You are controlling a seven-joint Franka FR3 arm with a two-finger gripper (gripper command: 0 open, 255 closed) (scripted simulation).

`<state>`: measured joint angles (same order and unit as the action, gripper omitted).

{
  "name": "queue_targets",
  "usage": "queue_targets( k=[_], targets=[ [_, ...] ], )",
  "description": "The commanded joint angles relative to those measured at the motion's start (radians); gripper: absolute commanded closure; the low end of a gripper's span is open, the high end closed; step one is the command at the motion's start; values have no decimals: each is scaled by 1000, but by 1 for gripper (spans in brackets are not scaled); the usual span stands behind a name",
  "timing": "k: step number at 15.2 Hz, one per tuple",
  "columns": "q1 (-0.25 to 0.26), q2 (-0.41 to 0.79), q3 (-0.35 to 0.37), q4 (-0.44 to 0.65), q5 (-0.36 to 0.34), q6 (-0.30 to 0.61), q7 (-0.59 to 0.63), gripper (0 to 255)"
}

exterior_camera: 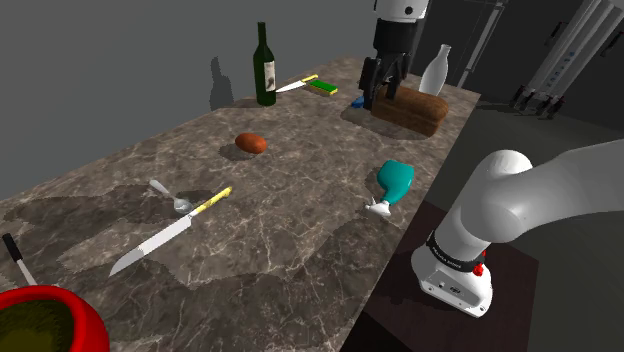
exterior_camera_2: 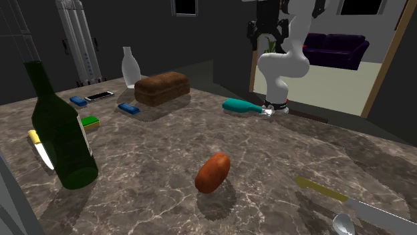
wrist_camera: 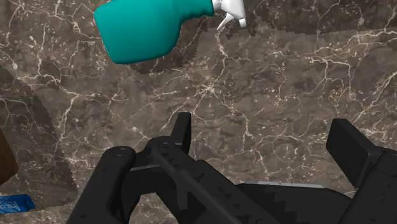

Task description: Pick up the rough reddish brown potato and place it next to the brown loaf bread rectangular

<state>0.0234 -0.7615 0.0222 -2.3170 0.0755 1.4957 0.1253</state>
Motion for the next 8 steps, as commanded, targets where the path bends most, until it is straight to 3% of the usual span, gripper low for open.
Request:
queue_targets(
  k=[1, 8],
  targets=[
    [0, 0, 0, 0, 0, 0, 0, 0],
    [9, 188, 36, -13, -11, 241, -7, 0]
  ],
)
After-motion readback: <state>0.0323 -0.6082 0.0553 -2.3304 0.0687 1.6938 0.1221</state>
